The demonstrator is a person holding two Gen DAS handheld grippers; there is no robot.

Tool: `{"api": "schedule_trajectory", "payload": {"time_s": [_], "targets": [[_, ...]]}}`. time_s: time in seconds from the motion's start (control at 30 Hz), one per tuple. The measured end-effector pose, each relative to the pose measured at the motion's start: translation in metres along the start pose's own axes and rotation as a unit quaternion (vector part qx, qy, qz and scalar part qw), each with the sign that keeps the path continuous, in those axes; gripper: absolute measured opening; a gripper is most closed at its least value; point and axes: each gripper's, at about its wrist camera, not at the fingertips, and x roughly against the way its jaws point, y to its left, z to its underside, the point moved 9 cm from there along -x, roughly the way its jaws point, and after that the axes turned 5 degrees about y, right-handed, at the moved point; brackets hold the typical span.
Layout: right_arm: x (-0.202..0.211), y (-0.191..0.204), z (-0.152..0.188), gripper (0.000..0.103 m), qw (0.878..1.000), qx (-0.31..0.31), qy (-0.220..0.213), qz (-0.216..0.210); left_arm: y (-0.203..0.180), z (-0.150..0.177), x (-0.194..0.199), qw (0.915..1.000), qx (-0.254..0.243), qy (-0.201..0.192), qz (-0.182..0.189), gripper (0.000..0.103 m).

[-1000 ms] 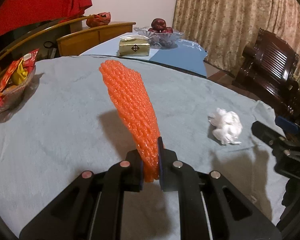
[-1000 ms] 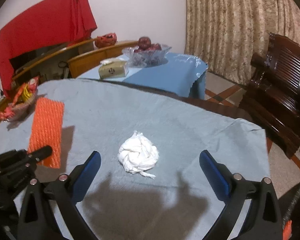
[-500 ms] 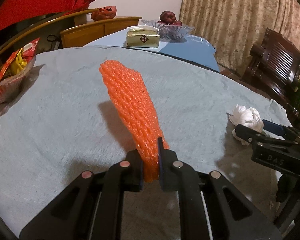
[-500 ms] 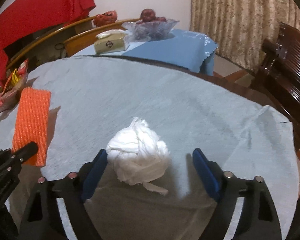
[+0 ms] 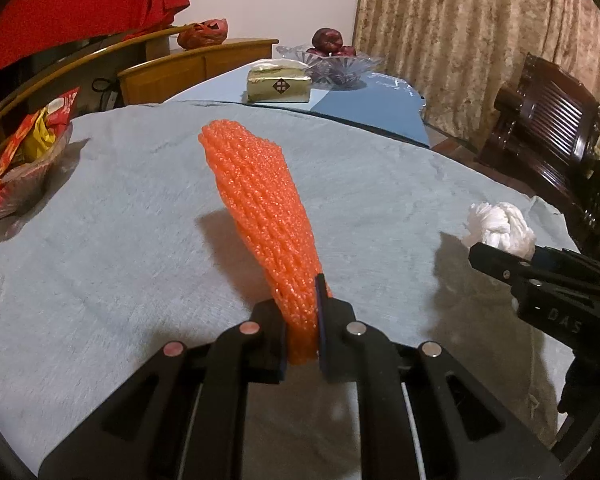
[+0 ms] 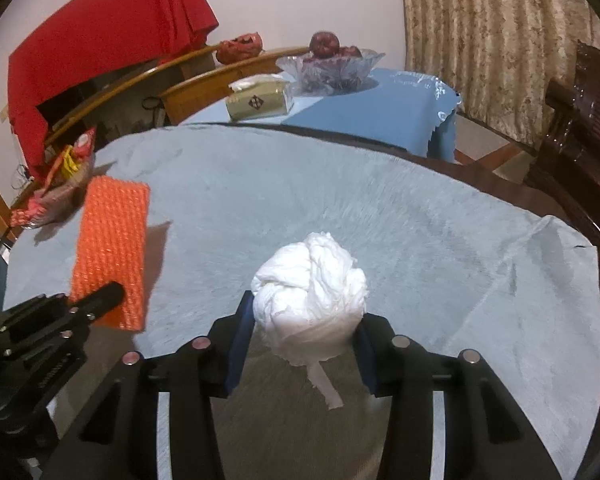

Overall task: Collect trash
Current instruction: 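Carry the orange sleeve and white tissue over the bin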

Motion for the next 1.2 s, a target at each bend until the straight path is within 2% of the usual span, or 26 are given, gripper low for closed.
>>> {"api": "schedule_trajectory", "payload": {"time_s": [0.23,0.4,0.83,1.2], "targets": [[0.038,0.002,0.006,0.045,1.0,0.001,-0.021,-0.005,-0.015,0.0,0.028,0.9999,-0.009,-0.011,0.003,0.01],[0.08,0.005,0.014,0.045,0.999,0.003,-0.044,-0.009,-0.028,0.005,0.056,0.9997,-0.016,-0.019,0.006,0.01],[0.183,0.001,0.045,0.045,0.996,-0.009,-0.09,-0.009,-0.08,0.043,0.147,0.9979,-0.034,-0.039,0.041,0.01],[0.247,-0.011,0.089,0.045,0.995,-0.017,-0.103,0.008,-0.123,0.073,0.21,0.9939,-0.059,-0.057,0.074,0.01]]}}
